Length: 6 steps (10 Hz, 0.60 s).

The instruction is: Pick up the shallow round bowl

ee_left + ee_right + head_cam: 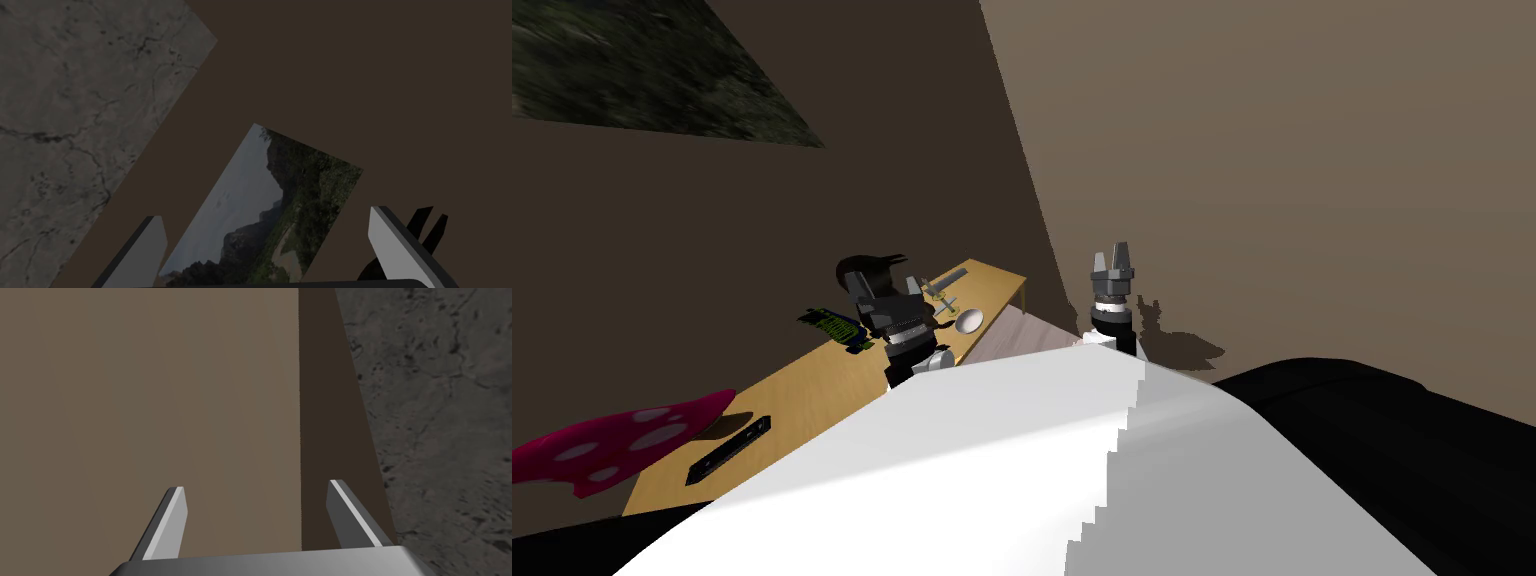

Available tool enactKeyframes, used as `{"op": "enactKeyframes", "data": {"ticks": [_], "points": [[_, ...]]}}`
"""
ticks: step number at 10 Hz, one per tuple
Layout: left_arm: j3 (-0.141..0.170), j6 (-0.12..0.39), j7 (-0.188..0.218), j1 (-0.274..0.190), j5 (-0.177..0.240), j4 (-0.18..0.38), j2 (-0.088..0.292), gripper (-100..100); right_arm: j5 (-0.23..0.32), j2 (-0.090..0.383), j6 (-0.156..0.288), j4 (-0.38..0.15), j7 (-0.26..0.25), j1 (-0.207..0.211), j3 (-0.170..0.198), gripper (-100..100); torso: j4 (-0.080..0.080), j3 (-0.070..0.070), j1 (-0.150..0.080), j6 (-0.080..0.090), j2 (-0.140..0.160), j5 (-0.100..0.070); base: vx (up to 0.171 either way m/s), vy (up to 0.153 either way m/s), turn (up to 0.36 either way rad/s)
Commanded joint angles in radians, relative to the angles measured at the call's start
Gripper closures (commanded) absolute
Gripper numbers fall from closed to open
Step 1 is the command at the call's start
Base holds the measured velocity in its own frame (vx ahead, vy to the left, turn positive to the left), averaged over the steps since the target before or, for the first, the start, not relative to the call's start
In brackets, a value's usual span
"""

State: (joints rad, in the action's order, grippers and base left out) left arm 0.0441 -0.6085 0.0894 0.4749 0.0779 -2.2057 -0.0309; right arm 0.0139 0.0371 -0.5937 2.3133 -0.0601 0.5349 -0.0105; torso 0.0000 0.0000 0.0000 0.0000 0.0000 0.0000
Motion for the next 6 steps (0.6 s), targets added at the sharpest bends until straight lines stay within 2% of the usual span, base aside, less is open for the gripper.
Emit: {"op": "enactKeyframes", "data": {"ticks": [1, 6], "points": [[0.005, 0.018, 0.008, -0.014, -0.004, 0.018, 0.029, -100, 0.000, 0.000, 0.000, 0.000, 0.000, 0.000, 0.000, 0, 0.000, 0.000, 0.000, 0.000, 0.000, 0.000, -0.011, -0.023, 0.027], [0.026, 0.109, 0.038, -0.090, -0.020, 0.113, 0.104, -100, 0.000, 0.000, 0.000, 0.000, 0.000, 0.000, 0.000, 0, 0.000, 0.000, -0.003, 0.000, 0.001, -0.001, -0.021, -0.060, 0.040]]}}
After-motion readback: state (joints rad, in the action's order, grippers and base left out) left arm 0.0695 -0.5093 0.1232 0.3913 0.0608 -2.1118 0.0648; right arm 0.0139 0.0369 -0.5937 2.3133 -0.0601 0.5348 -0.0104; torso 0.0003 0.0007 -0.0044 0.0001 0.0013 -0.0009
